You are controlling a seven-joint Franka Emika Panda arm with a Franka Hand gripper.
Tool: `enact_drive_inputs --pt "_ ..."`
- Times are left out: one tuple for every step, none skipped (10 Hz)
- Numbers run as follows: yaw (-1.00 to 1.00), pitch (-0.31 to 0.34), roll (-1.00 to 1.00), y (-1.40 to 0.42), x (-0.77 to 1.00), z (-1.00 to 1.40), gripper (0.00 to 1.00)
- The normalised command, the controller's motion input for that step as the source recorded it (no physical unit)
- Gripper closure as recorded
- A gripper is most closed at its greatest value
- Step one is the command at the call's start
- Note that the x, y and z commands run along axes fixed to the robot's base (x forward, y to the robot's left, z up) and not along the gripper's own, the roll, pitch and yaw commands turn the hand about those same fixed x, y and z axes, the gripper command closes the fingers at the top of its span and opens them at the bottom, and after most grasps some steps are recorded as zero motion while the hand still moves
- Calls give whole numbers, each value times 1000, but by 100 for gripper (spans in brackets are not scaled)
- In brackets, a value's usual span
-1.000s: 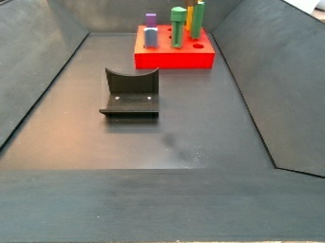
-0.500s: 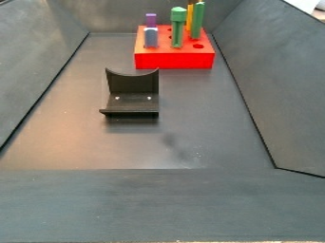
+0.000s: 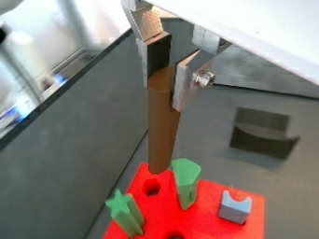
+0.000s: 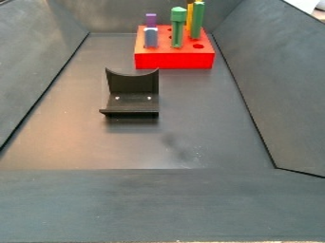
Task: Pick up the oval object. Move up. Place the oval object on the fixture. Regrasp the oval object. Move to above the board. Insert the oval object.
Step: Move to above the board, then insert the oval object.
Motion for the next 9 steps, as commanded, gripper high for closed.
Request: enact_drive_inputs --pt "1000 -339 -138 22 -77 -4 100" --pt "982 -391 -117 21 -71 3 100" --pt "710 -322 -75 19 -65 -5 100" --pt "533 -269 -54 13 -61 -2 100" --pt "213 -146 -35 11 -45 -1 100" --pt "0 0 4 -6 0 0 100" --pt "-363 0 0 -346 171 0 100" --pt "-620 -100 -49 -514 20 0 100" --pt "-526 -163 -131 -429 80 0 100"
